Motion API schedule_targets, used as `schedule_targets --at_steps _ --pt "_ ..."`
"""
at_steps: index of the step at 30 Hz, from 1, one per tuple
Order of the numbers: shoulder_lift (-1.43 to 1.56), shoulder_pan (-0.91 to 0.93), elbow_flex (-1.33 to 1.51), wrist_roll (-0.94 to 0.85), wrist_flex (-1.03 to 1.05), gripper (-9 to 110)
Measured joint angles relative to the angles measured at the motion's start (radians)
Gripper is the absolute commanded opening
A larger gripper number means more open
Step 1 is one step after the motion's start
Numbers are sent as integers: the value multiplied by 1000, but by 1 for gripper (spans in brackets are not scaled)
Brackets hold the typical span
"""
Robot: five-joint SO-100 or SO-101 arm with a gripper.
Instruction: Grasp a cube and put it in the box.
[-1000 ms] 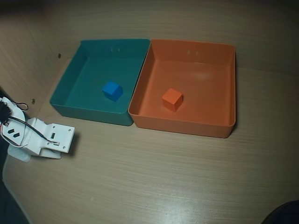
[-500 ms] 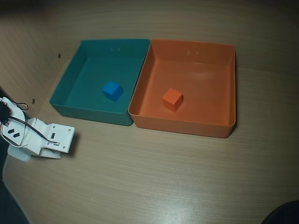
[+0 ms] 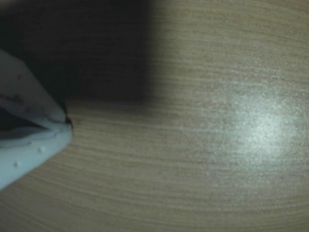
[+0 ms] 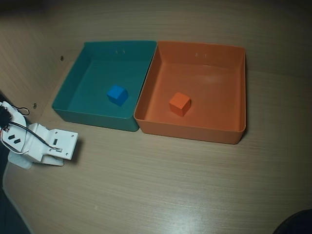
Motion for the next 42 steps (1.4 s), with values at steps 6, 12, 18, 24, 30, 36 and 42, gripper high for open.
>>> schedule_targets --at_steps 6,12,18,24,30,36,42 --pt "0 0 0 0 0 -4" --pt "0 0 0 0 0 -4" --pt "0 0 0 0 0 -4" --pt "0 0 0 0 0 -4" --pt "0 0 0 0 0 -4" --pt "0 0 0 0 0 -4" --pt "0 0 0 0 0 -4"
